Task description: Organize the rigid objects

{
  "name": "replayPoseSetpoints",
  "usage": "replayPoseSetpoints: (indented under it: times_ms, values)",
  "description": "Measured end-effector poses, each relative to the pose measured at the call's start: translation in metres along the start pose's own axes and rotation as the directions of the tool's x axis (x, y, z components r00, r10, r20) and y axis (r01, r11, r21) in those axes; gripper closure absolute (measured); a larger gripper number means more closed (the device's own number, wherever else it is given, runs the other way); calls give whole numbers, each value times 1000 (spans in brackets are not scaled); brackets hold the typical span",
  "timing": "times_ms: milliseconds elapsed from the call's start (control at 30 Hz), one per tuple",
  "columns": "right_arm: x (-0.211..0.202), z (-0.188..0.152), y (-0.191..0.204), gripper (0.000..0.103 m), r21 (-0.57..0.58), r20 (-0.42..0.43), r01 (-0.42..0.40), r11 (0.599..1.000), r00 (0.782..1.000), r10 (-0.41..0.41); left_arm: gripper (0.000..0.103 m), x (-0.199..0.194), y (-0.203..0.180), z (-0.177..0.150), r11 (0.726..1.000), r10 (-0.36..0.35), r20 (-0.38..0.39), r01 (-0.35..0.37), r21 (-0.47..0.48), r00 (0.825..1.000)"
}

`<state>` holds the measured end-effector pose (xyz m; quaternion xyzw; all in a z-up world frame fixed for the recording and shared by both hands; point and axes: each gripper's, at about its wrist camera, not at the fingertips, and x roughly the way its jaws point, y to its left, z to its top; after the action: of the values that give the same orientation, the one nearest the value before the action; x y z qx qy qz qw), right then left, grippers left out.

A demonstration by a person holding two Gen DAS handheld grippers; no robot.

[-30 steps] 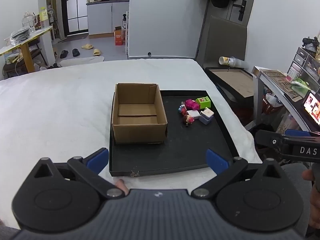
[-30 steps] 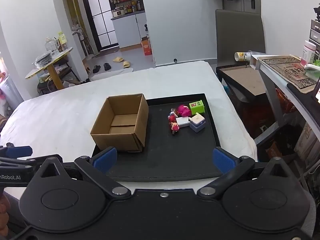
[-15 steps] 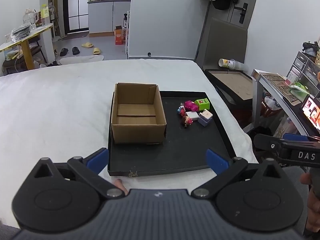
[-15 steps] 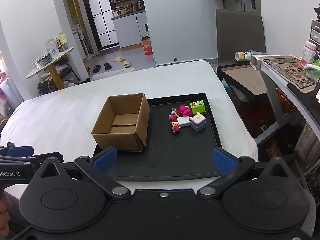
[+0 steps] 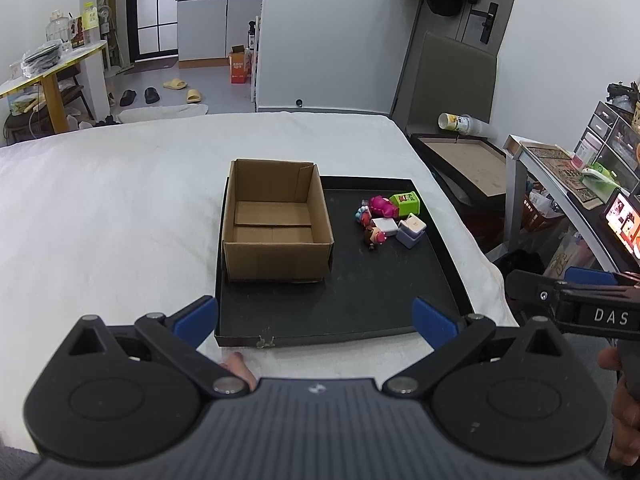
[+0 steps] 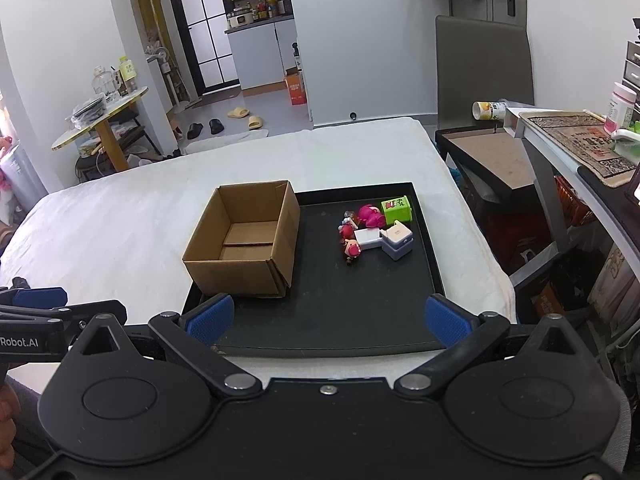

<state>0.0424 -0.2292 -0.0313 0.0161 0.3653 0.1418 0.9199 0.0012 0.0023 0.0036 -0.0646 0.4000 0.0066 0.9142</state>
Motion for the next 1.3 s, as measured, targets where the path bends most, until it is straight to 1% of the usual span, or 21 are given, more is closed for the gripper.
replayPoseSetpoints:
  times_ms: [600,967,1200,1300]
  values:
    - [-1,1,0,0,-7,1,-5,1000,1000,5,0,0,6,-2,1000,-5,-3,5,-14,1000]
    - [-2,2,0,0,-9,10,3,1000,1000,-3,0,-1,4,-1,1000,-10,0,10,-5,1000]
    - [-2,1,1,0,0,3,-23,1000,1000,23,0,-1,4,-1,1000,-9,1,9,-5,1000]
    - [-3,0,4,0,-16,8,-10,1000,1000,10,0,0,6,-1,1000,-7,-1,7,-5,1000]
